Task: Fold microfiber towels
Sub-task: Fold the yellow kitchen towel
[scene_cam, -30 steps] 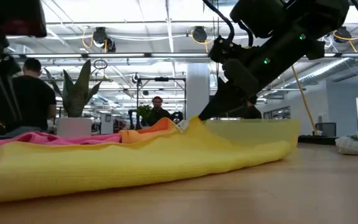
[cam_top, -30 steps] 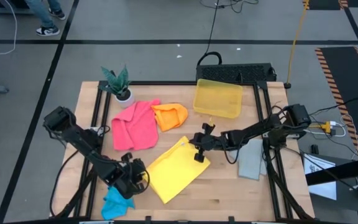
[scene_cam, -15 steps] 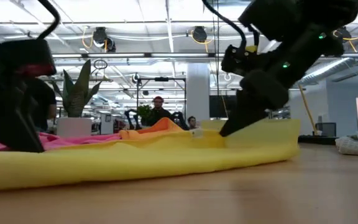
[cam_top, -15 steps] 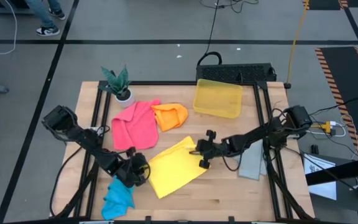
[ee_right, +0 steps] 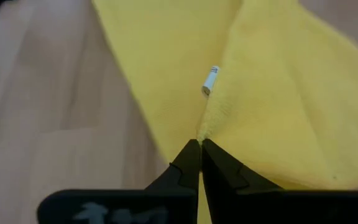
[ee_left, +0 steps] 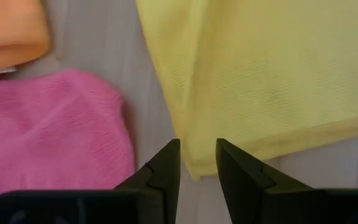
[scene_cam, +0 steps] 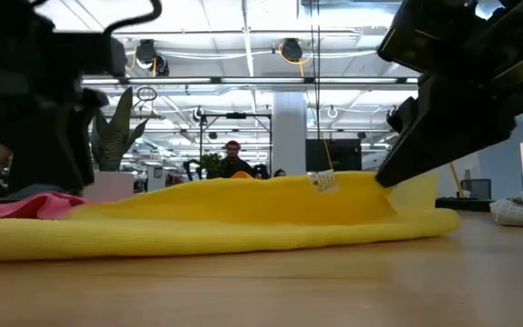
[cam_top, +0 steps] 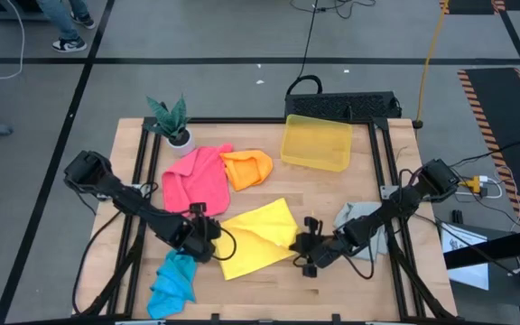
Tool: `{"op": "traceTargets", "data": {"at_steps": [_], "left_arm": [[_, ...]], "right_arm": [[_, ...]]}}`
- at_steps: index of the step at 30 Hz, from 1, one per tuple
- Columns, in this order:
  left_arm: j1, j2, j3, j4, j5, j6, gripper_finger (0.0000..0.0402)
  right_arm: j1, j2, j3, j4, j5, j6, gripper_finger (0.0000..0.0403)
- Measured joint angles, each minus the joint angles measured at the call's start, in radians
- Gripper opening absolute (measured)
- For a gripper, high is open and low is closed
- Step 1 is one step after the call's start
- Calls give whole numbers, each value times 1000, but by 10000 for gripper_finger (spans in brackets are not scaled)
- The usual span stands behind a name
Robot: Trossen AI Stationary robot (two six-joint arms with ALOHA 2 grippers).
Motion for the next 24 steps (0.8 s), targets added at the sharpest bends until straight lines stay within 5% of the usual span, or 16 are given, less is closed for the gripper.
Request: {"op": "traceTargets", "data": {"at_steps": [6, 12, 19, 24], "left_arm": [[-37, 0, -1, 59, -13, 116, 106], [-38, 8, -96, 228, -198, 188, 106], [31, 8, -195, 410, 24, 164, 106], [28, 8, -213, 433, 42, 184, 106]], "right_arm": [[-15, 0, 0, -11, 55, -37, 2], [-17, 0, 0, -12, 53, -53, 2], [31, 0, 0, -20, -82, -130, 2], [58, 0, 0, -24, -77, -131, 2]]}}
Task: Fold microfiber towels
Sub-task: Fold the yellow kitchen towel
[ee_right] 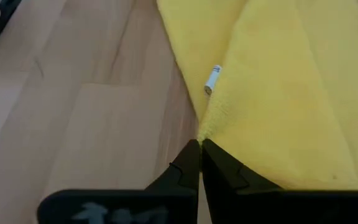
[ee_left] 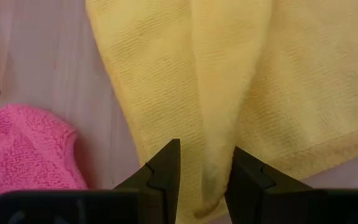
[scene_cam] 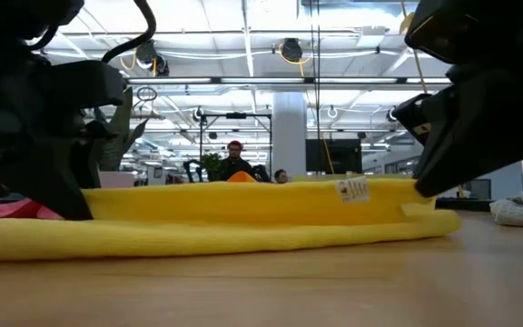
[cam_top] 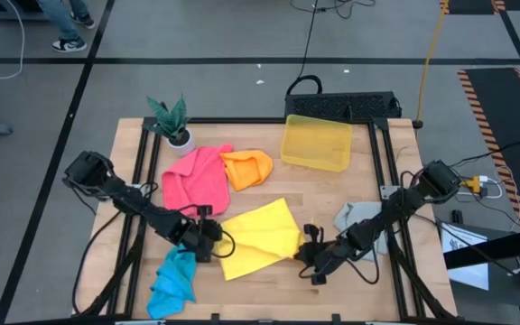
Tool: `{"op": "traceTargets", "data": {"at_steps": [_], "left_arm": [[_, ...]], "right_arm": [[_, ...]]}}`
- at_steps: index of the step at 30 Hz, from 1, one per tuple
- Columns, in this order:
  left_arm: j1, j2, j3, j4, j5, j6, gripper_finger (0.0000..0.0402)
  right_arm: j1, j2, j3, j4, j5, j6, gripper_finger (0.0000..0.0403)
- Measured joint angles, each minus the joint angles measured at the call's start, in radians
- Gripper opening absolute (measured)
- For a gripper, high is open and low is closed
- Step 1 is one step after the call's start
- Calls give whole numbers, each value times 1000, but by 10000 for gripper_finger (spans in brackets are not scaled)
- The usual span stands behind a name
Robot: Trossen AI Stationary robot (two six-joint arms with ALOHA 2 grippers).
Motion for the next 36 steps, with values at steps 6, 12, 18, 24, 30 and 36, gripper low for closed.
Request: {"op": "traceTargets", "data": {"at_steps": [6, 12, 18, 24, 30, 36], "left_arm": [[-25, 0, 11, -1, -22, -11, 106], [-77, 0, 73, -1, -45, -24, 62], [-146, 0, 184, -88, -72, -50, 9], [-242, 0, 303, -226, -108, -203, 6], [-321, 0, 365, -329, -210, -377, 4], [-389, 0, 443, -414, -270, -506, 8]], "right_arm": [[3, 0, 0, -18, 1, 2, 2], [0, -1, 0, -28, 60, -2, 2], [-3, -40, 0, -46, 80, -28, 2], [-1, -135, 0, -44, 93, -93, 2], [-60, -222, 0, -31, 166, -191, 2], [-90, -262, 0, 64, 187, -302, 2]]}}
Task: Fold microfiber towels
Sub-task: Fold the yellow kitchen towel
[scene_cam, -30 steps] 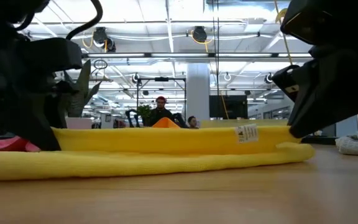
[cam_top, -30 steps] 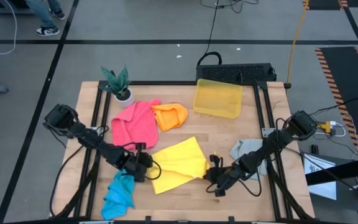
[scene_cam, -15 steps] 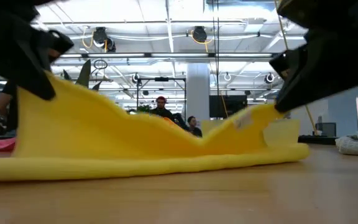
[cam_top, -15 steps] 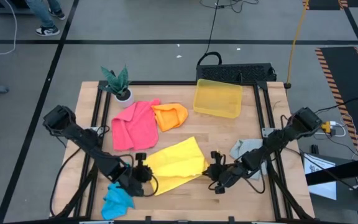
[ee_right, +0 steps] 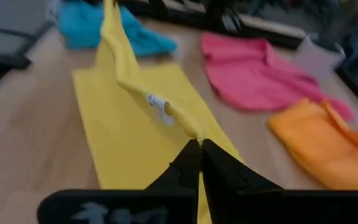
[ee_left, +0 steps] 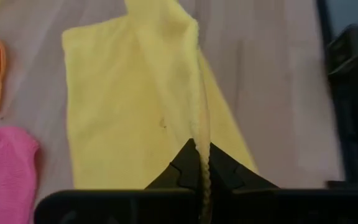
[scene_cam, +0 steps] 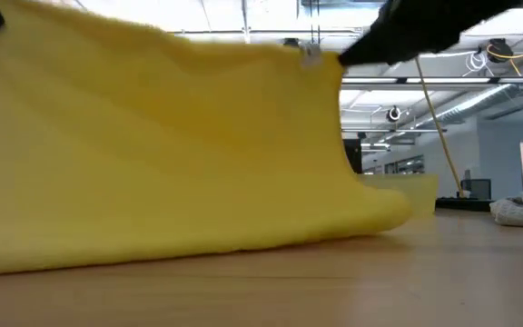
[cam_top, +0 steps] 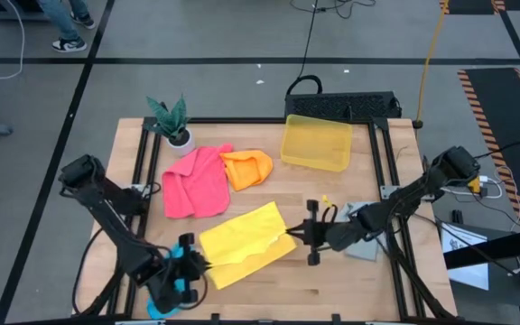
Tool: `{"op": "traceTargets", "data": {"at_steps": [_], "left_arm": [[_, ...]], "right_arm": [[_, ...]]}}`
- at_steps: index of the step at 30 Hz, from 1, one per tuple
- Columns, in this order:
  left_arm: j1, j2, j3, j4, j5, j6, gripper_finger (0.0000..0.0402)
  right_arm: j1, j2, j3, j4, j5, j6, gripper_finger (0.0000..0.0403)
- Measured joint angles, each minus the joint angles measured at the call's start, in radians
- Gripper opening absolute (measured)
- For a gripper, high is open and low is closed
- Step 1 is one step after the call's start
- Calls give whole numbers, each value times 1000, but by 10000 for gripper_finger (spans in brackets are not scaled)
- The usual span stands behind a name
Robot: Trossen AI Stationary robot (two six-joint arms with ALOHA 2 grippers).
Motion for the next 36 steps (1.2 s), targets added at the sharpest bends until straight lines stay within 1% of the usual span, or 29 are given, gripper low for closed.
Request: {"op": "traceTargets", "data": {"at_steps": [2, 4, 7, 10, 13, 17, 21, 24, 27, 30, 32, 35, 36], "left_arm": [[-27, 0, 33, -31, -9, -12, 7], [-57, 0, 51, -93, -49, -32, 4], [-76, 0, 33, -206, -88, -153, 7], [-70, -1, -37, -239, -94, -274, 7], [-51, -1, -132, -209, -95, -339, 3], [-22, 0, -235, -177, -69, -417, 12], [-5, 0, -310, -114, -52, -422, 10], [4, 0, -358, -18, -35, -405, 4], [4, 0, -380, 68, -35, -370, 12], [3, 0, -373, 110, -30, -327, 16], [1, 0, -345, 137, -26, -275, 9], [-12, 0, -281, 146, -22, -200, 5], [-15, 0, -257, 159, -13, -169, 7]], "right_arm": [[-6, -1, 0, 79, -29, -36, 2], [-26, 3, 0, 138, -34, -61, 2], [-88, 7, 0, 125, -30, -66, 2], [-151, 18, 0, 128, -30, -58, 2], [-207, 43, 0, 128, -33, -53, 2], [-268, 93, 0, 123, -35, -35, 2], [-309, 143, 0, 122, -35, -12, 2], [-319, 165, 0, 120, -39, 1, 2], [-318, 166, 0, 104, -45, 8, 2], [-298, 155, 0, 80, -55, 9, 2], [-268, 138, 0, 72, -52, 2, 2], [-191, 98, 0, 34, -56, 2, 2], [-160, 81, 0, 22, -73, 2, 2]]}}
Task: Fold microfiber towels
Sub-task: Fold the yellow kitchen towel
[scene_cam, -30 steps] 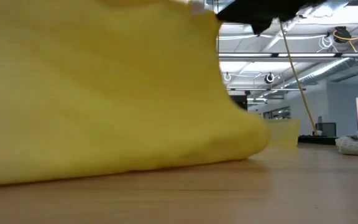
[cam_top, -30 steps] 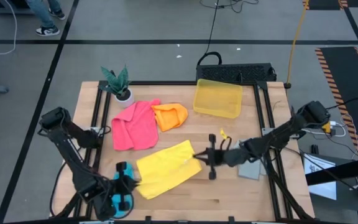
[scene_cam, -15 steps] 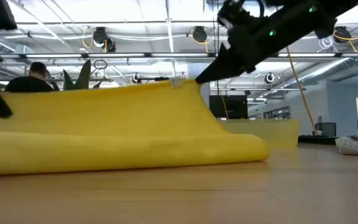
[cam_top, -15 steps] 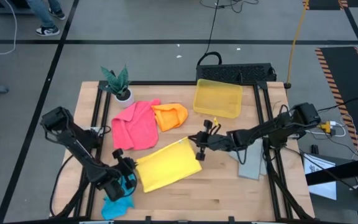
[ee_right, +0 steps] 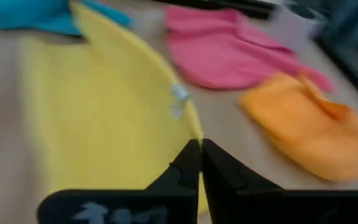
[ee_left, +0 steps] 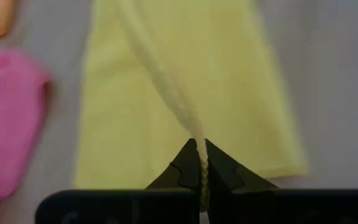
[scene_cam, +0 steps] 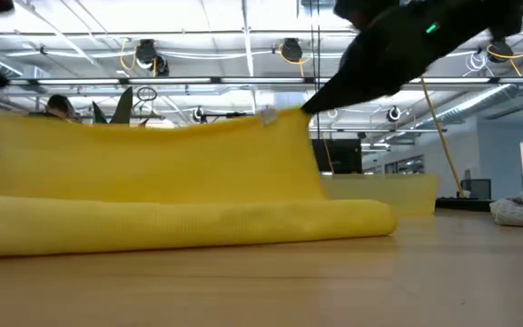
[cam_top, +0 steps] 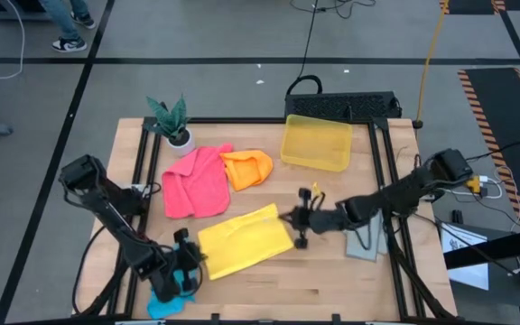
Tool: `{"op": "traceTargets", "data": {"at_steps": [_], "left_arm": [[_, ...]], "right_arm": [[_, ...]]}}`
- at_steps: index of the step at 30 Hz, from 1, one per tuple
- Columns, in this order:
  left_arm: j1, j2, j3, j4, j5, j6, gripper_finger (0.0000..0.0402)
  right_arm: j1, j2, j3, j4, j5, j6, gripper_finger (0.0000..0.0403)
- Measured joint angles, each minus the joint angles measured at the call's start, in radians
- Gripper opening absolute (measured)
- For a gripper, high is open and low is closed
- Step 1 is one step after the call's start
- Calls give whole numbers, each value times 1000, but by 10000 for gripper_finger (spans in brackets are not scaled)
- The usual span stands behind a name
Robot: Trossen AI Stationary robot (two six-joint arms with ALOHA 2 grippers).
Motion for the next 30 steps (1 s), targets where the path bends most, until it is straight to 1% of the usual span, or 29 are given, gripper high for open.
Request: {"op": "traceTargets", "data": {"at_steps": [1, 4, 5, 6, 9, 11, 13, 18, 21, 24, 27, 30], "left_arm": [[-6, 0, 25, 16, 6, 36, 10], [-21, 0, 99, 43, 1, 152, 15], [-22, 0, 116, 42, -23, 163, 15], [-22, 0, 127, 41, -48, 167, 13], [-7, 0, 131, 1, -78, 137, 4], [5, 0, 107, -31, -80, 70, 7], [16, 0, 67, -59, -77, -13, 11], [33, 0, -51, -62, -8, -161, 4], [32, 0, -87, -60, 37, -224, 8], [24, 0, -91, -62, 51, -237, 14], [23, 0, -64, -59, 34, -236, 10], [23, 1, -12, -59, 30, -207, 4]], "right_arm": [[30, -18, 0, -8, -49, 0, 2], [97, -73, 0, 8, -263, -16, 2], [111, -87, 0, 35, -292, -28, 2], [122, -96, 0, 67, -280, -36, 2], [109, -106, 0, 107, -135, -37, 2], [70, -96, 0, 74, -60, -23, 2], [16, -69, 0, 40, -33, 14, 2], [-105, 14, -37, 71, -34, 42, 2], [-151, 42, -70, 133, -44, 61, 2], [-177, 51, -97, 183, -60, 67, 2], [-183, 51, -109, 217, -101, 63, 2], [-172, 31, -109, 236, -175, 36, 2]]}}
